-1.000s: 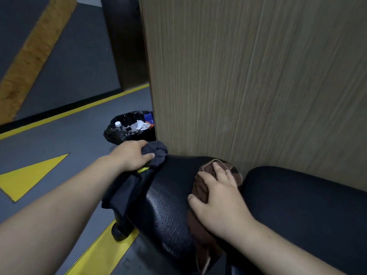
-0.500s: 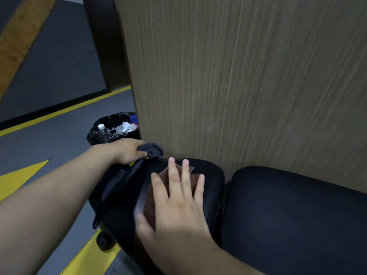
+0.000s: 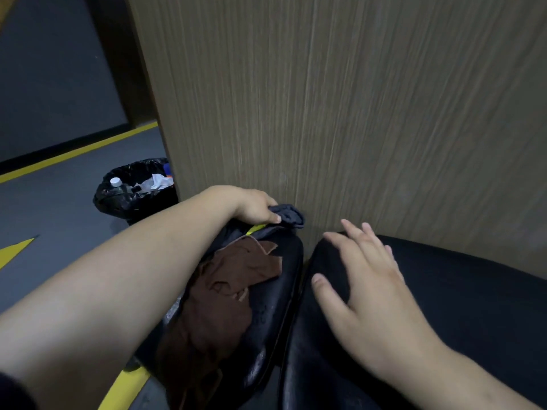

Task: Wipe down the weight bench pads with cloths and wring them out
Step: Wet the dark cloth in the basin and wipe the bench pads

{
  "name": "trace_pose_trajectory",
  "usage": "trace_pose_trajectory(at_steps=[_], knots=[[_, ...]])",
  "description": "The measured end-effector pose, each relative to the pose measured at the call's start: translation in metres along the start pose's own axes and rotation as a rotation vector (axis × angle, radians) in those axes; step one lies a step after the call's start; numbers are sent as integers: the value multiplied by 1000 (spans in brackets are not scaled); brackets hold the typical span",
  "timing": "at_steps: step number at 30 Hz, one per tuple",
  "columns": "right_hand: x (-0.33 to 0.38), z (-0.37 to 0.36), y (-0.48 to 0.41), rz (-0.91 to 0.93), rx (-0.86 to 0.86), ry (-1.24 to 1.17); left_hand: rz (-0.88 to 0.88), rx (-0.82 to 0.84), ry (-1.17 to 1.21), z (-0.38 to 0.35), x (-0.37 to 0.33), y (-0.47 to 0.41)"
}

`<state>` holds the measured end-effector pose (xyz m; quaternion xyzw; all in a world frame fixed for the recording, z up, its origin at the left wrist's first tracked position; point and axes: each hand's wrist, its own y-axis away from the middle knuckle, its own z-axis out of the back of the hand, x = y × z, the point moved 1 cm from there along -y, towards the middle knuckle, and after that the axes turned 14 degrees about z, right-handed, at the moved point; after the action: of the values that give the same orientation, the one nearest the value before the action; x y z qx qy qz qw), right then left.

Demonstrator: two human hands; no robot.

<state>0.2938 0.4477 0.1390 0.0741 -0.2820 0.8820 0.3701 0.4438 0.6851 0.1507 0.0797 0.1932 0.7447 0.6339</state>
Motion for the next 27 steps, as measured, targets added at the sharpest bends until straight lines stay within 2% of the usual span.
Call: trace_pose_trajectory(at_steps=[6, 9, 12, 16, 18, 20, 23, 27], knots=[[-41, -14, -24, -22, 169, 37, -74, -79, -32, -9, -35, 0], [-53, -32, -55, 17, 209, -33, -40, -100, 73, -7, -29, 10], [-54, -45, -97, 118, 179, -152, -16, -130, 193, -1, -13, 27], [-45, -62, -142, 169, 249, -321, 31, -426, 180, -6, 15, 66], [-42, -73, -152, 173, 296, -306, 94, -527, 218, -18, 28, 95], [-42, -80, -156, 199, 289, -245, 150, -497, 193, -32, 33, 125], [-42, -83, -157, 213, 239, -157, 204, -334, 38, -51, 32, 147], [-40, -76, -160, 199, 252, 28, 269, -371, 87, -57, 38, 148]])
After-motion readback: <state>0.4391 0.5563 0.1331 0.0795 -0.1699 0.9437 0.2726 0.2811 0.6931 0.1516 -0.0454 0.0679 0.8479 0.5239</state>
